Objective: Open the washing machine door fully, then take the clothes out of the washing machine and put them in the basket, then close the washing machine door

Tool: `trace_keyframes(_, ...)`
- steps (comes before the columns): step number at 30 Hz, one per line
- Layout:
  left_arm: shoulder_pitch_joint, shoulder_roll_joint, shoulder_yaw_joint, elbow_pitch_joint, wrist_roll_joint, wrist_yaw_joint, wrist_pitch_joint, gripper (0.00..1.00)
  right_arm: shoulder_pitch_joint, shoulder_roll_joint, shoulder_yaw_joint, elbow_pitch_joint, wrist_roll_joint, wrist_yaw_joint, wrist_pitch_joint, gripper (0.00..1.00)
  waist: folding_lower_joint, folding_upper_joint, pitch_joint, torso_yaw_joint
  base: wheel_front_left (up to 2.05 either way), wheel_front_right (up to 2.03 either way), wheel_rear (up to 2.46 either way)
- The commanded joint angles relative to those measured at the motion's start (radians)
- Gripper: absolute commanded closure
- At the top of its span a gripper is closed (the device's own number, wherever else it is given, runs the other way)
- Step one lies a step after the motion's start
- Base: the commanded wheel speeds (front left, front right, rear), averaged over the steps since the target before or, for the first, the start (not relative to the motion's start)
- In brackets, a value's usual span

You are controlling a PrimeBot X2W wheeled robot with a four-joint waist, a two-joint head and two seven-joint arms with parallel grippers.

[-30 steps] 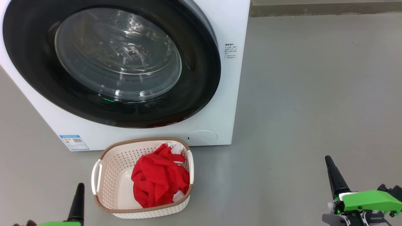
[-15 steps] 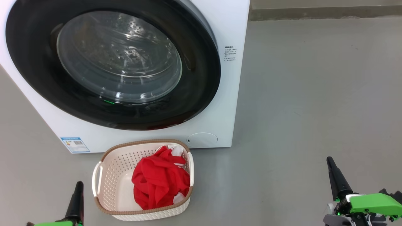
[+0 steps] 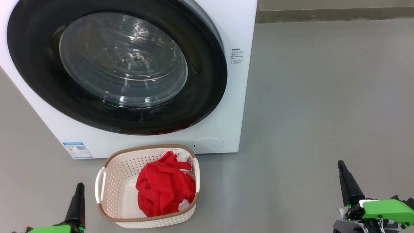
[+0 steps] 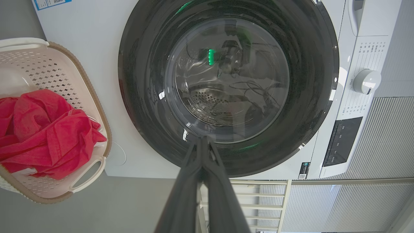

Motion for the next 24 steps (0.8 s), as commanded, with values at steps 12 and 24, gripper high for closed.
trace_keyframes(12,-0.038,0.019,0.034,-0.027,-0.003,-0.003,0.007,1.00,-0.010,-0.002,0.022,-0.031,0.011,0.002,0.008,1.00,0.0000,-0.0001,0.000,0.000,0.00,0.00,0.00)
trace_keyframes(24,-0.038,0.019,0.034,-0.027,-0.003,-0.003,0.007,1.00,-0.010,-0.002,0.022,-0.031,0.011,0.002,0.008,1.00,0.0000,-0.0001,0.000,0.000,0.00,0.00,0.00)
